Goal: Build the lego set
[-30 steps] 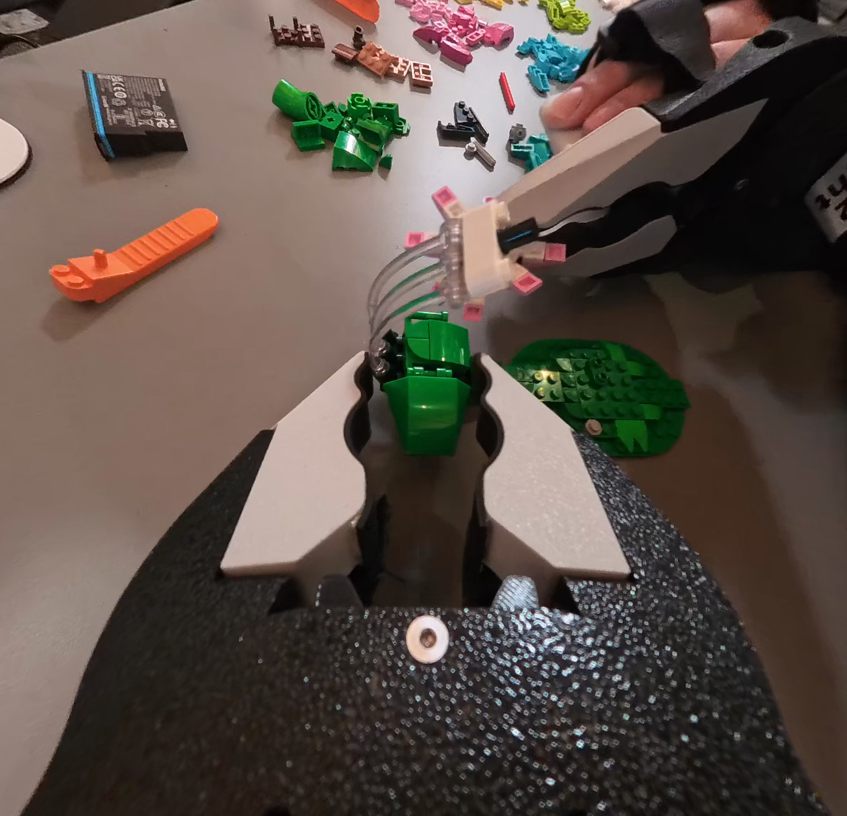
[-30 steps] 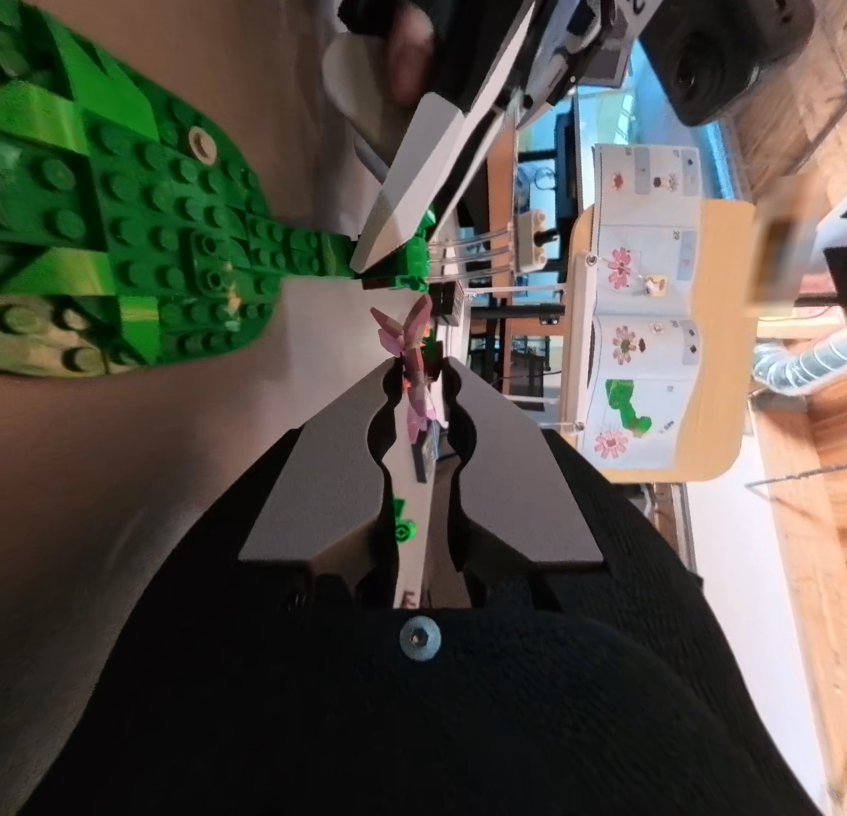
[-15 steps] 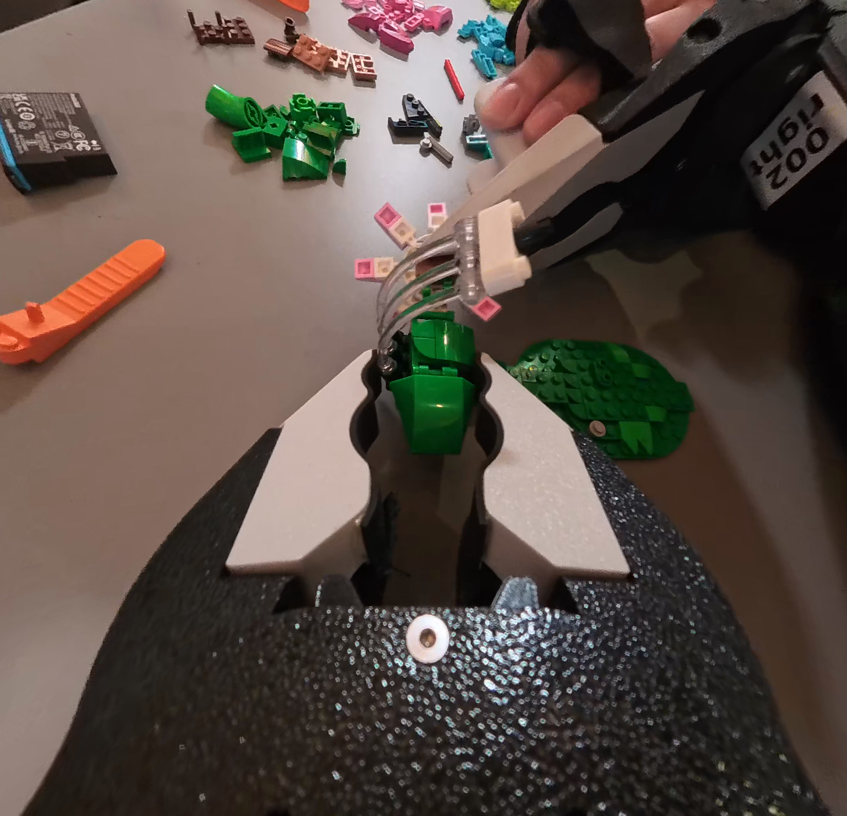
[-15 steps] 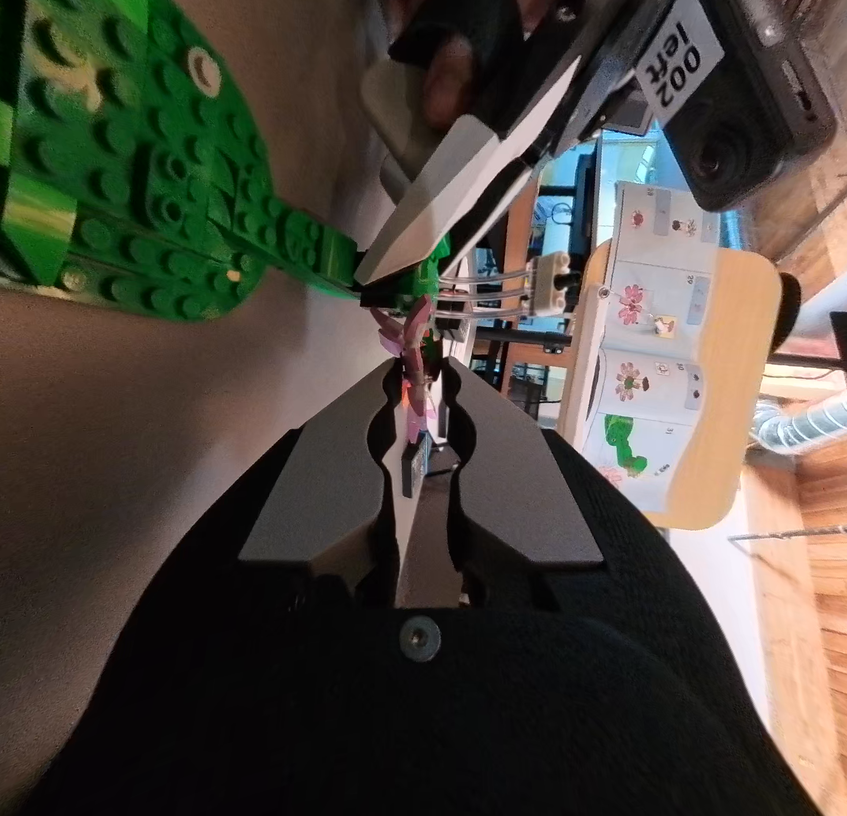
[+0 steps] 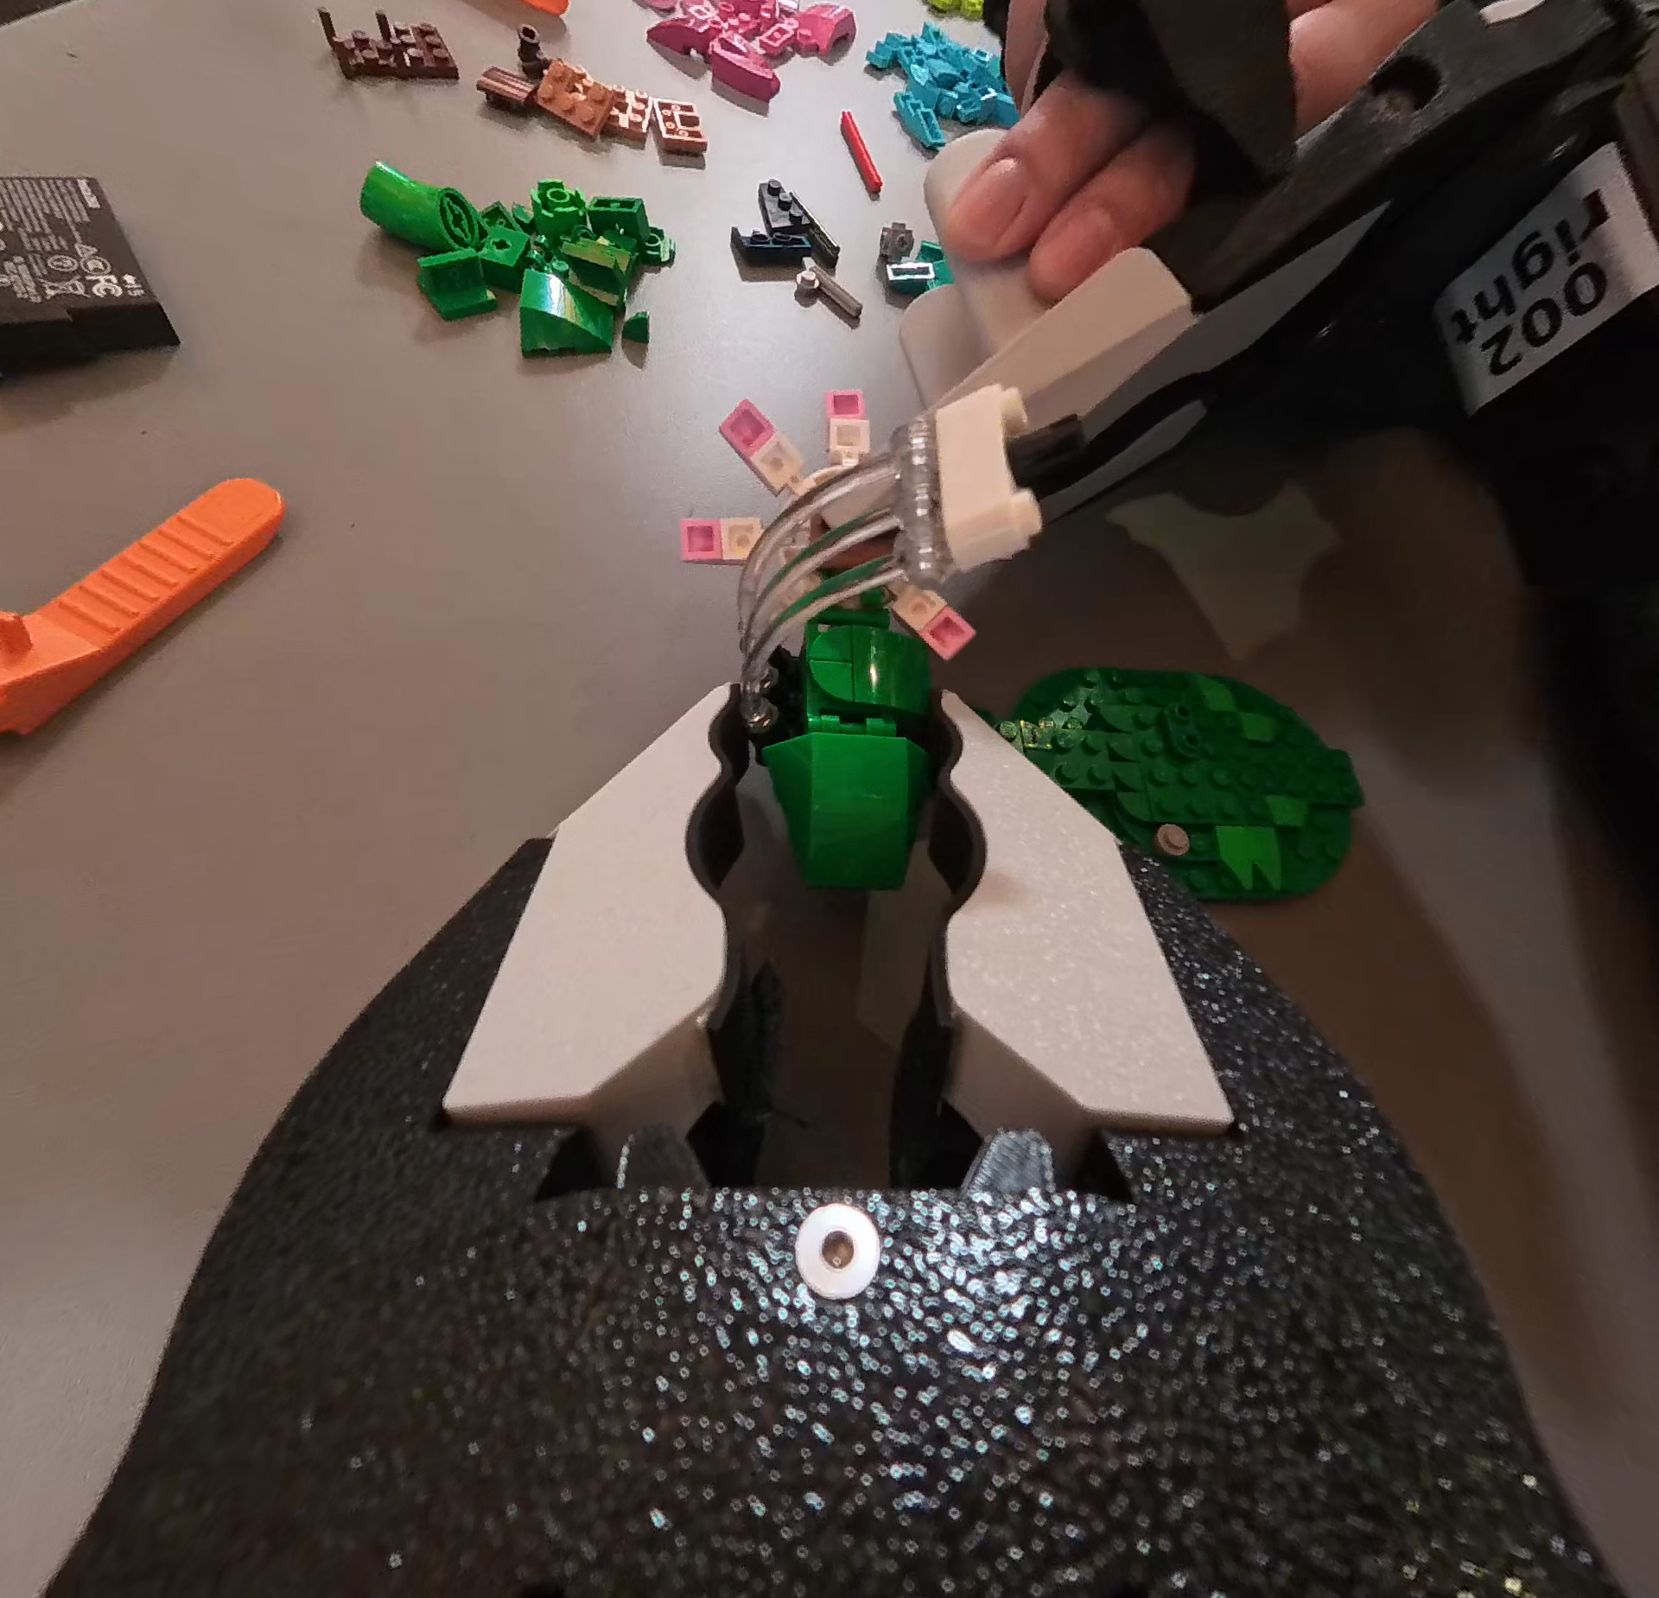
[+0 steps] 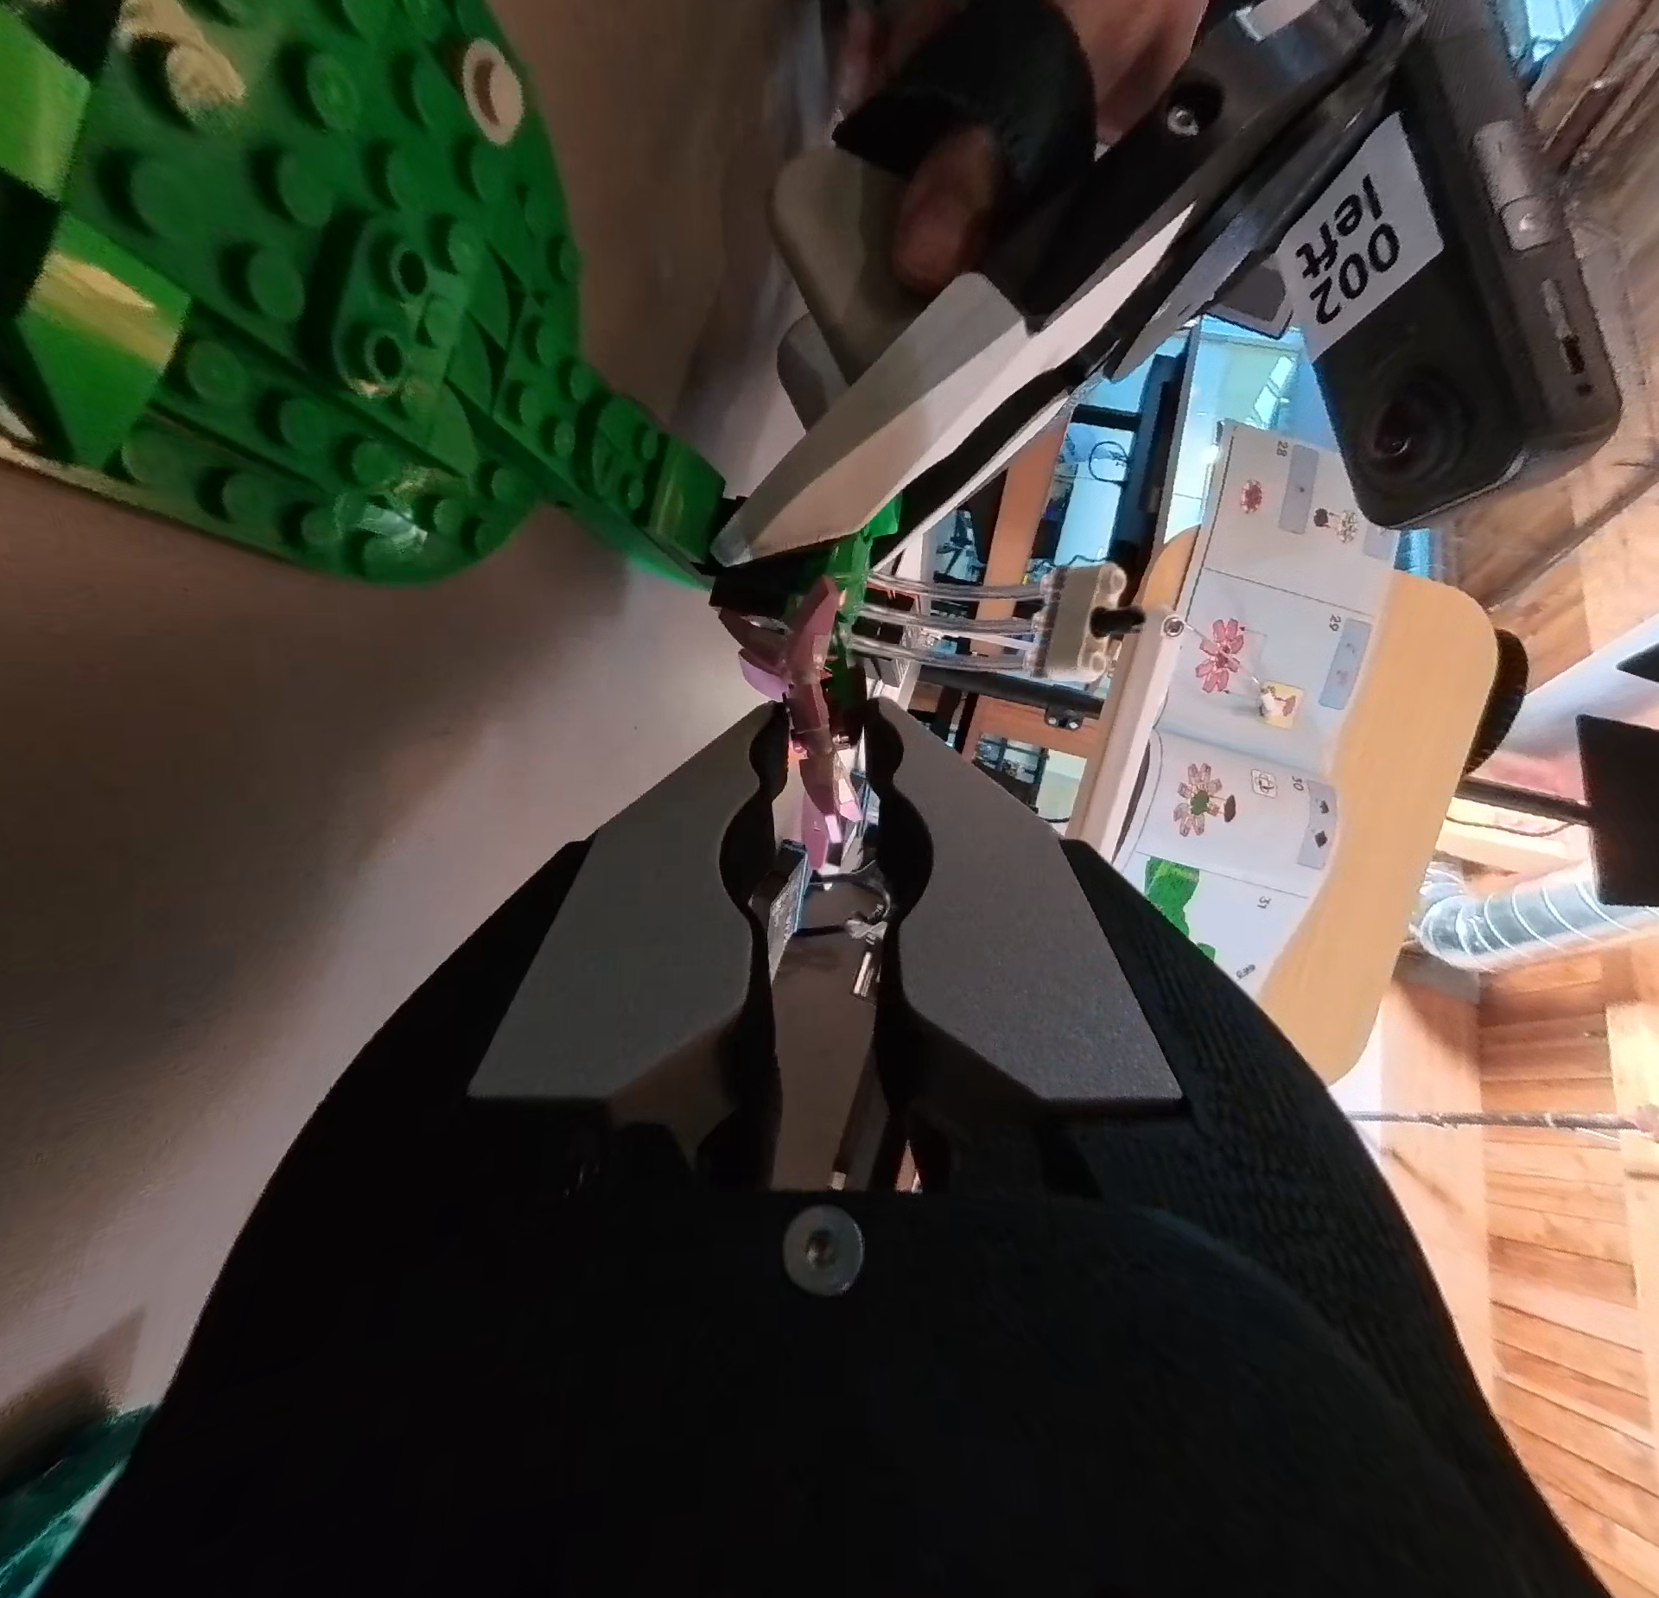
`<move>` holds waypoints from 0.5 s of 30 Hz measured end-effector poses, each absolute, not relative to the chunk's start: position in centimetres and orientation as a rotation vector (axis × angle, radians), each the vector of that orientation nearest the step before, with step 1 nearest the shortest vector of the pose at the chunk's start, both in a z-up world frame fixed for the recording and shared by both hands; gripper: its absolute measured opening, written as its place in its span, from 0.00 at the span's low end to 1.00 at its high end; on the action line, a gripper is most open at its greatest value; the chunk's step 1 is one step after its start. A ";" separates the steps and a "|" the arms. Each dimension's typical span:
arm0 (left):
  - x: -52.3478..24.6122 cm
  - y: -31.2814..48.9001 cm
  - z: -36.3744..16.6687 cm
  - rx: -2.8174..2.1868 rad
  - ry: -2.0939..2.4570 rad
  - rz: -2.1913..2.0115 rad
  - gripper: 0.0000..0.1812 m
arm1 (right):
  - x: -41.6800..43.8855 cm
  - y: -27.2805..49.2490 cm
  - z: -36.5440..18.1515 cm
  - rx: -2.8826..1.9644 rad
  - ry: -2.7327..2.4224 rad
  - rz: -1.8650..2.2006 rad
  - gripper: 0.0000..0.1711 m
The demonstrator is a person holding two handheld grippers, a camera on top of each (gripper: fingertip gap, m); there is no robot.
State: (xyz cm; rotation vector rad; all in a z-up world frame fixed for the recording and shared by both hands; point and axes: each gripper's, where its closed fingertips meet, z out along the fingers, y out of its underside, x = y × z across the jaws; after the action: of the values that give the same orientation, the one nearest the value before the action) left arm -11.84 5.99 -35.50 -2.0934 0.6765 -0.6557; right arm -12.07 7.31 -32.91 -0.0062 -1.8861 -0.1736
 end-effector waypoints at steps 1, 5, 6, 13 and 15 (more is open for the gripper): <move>-11.8 6.0 -35.5 -2.094 0.676 -0.656 0.20 | -12.1 7.3 -32.9 0.003 -1.887 -0.179 0.08; -11.7 6.0 -35.5 -2.096 0.674 -0.663 0.20 | -12.1 7.3 -33.0 0.051 -1.927 -0.215 0.08; -11.6 6.0 -35.5 -2.097 0.673 -0.667 0.20 | -12.1 7.3 -33.0 0.063 -1.940 -0.223 0.08; -11.5 5.9 -35.5 -2.100 0.661 -0.675 0.20 | -12.1 7.2 -33.0 0.153 -2.045 -0.328 0.08; -11.5 6.0 -35.5 -2.105 0.647 -0.678 0.20 | -12.2 7.3 -33.0 0.191 -2.064 -0.407 0.08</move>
State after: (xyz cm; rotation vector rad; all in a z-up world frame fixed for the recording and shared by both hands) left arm -11.52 5.96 -35.48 -2.1046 0.6465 -0.6776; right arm -12.19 7.28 -32.98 0.1906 -2.0640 -0.4075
